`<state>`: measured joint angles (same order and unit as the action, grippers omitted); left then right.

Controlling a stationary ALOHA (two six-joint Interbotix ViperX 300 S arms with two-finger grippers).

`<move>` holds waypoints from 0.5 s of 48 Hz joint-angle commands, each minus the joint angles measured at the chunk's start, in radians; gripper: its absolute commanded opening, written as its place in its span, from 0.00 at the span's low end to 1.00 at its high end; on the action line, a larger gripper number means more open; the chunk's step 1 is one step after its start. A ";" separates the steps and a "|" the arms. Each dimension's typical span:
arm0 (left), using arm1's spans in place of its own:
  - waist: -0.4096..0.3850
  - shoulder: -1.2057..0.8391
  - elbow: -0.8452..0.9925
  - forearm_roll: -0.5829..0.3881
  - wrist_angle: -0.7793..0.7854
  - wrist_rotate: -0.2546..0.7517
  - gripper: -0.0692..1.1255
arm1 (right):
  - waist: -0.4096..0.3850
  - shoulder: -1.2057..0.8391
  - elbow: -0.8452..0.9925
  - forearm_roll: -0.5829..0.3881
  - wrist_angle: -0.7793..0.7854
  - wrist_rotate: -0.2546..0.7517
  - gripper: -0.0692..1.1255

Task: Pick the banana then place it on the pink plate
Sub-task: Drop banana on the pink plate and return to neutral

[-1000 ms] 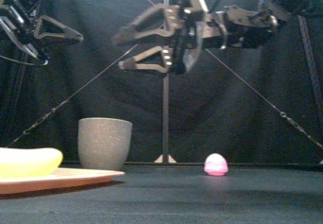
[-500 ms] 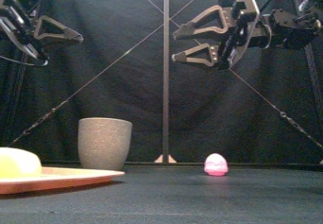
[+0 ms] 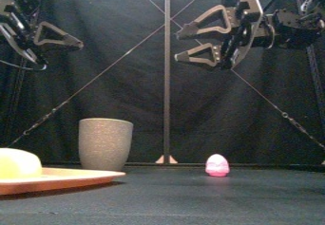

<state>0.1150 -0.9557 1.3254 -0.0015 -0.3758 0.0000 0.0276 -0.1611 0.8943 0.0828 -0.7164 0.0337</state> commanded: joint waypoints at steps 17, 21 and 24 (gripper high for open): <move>0.003 0.005 -0.009 0.000 -0.035 -0.005 0.09 | -0.003 -0.015 -0.020 0.005 -0.009 0.003 0.87; 0.000 0.005 -0.009 -0.003 -0.051 -0.005 0.09 | -0.005 -0.014 -0.021 0.011 -0.009 0.005 0.87; 0.000 0.006 -0.009 -0.003 -0.051 -0.003 0.09 | -0.008 -0.012 -0.026 0.012 -0.008 0.003 0.87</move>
<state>0.1166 -0.9557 1.3284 -0.0031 -0.4126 -0.0031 0.0261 -0.1580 0.8912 0.0920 -0.7164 0.0368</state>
